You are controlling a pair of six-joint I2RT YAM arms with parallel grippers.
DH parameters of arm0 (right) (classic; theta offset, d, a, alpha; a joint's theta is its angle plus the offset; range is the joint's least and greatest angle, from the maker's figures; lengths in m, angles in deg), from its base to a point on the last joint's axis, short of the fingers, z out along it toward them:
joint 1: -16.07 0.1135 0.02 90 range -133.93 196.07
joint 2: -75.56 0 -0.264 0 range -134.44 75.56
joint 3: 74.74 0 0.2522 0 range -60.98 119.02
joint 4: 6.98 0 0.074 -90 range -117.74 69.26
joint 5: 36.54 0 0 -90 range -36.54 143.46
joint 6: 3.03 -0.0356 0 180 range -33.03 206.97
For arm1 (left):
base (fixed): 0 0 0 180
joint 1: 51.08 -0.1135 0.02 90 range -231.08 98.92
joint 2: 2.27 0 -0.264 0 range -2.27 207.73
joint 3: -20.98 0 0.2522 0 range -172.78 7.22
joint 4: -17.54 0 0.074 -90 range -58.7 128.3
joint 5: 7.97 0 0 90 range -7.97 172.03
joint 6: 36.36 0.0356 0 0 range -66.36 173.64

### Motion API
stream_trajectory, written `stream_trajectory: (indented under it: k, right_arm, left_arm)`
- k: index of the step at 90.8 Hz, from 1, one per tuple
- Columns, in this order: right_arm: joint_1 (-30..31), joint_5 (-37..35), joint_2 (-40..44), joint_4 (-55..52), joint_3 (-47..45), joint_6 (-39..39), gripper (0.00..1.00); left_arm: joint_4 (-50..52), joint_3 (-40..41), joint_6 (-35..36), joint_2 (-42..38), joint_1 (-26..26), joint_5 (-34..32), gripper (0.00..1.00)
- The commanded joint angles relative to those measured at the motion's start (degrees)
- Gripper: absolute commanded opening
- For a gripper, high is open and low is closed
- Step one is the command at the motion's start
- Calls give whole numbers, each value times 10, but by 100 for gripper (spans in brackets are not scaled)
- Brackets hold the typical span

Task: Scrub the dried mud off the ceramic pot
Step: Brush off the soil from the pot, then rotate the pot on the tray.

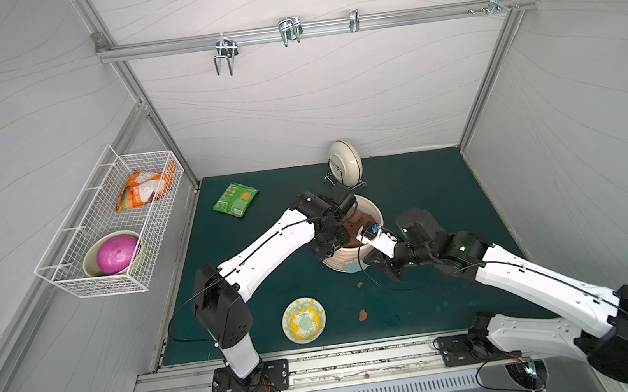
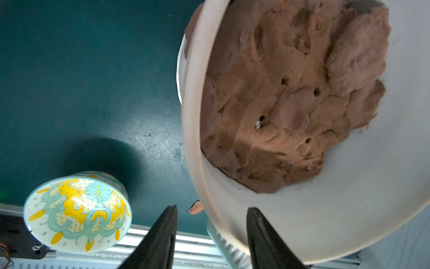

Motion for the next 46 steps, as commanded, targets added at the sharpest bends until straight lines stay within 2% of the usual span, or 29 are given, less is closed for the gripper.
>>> stream_trajectory:
  k: [1,13,34,46]
  right_arm:
    - [-4,15,20,7,-10,-6,0]
    - [-4,25,17,17,-15,-11,0]
    - [-4,29,-4,56,-17,-19,0]
    - [-4,19,-16,82,-17,-20,0]
  left_arm:
    - [9,-22,-23,16,1,-3,46]
    - [5,-25,-21,25,1,-5,35]
    - [4,-30,-14,38,-1,-9,27]
    - [3,-29,-3,40,-8,-12,20]
